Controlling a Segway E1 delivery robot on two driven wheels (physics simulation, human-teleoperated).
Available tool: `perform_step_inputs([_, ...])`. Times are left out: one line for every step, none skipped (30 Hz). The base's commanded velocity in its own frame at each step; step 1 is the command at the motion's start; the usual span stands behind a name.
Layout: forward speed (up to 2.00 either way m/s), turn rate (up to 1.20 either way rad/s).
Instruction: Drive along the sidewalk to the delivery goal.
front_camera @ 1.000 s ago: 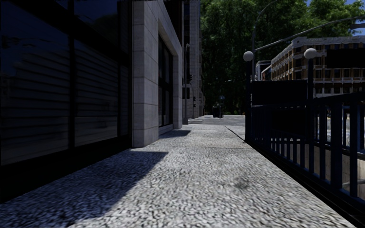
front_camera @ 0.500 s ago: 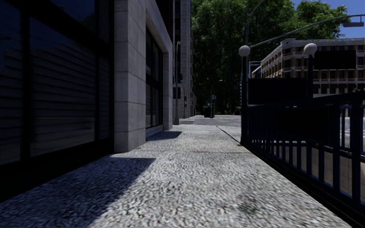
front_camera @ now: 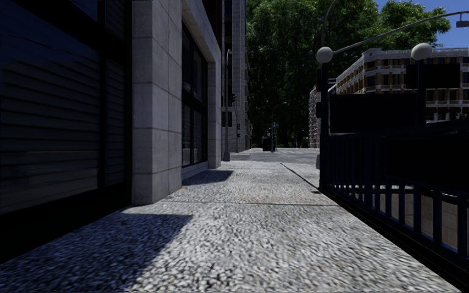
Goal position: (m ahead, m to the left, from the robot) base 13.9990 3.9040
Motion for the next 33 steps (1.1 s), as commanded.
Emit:
perform_step_inputs([1.22,0.00])
perform_step_inputs([1.22,0.00])
perform_step_inputs([1.22,0.00])
perform_step_inputs([1.22,0.00])
perform_step_inputs([1.22,0.00])
perform_step_inputs([1.22,0.00])
perform_step_inputs([1.22,0.00])
perform_step_inputs([1.22,0.00])
perform_step_inputs([1.22,0.00])
perform_step_inputs([1.22,-0.13])
perform_step_inputs([1.22,-0.59])
perform_step_inputs([1.22,-0.85])
perform_step_inputs([1.22,-0.98])
perform_step_inputs([1.22,-0.98])
perform_step_inputs([1.22,-0.99])
perform_step_inputs([1.22,-0.81])
perform_step_inputs([1.22,-0.68])
perform_step_inputs([1.22,-0.02])
perform_step_inputs([1.22,-0.02])
perform_step_inputs([1.22,0.00])
perform_step_inputs([1.22,0.00])
perform_step_inputs([1.22,0.00])
perform_step_inputs([1.22,0.00])
perform_step_inputs([1.22,0.00])
perform_step_inputs([1.22,0.00])
perform_step_inputs([1.22,0.00])
perform_step_inputs([1.22,0.00])
perform_step_inputs([1.22,0.00])
perform_step_inputs([1.22,0.00])
perform_step_inputs([1.22,0.00])
perform_step_inputs([1.22,0.00])
perform_step_inputs([1.22,0.00])
perform_step_inputs([1.22,0.00])
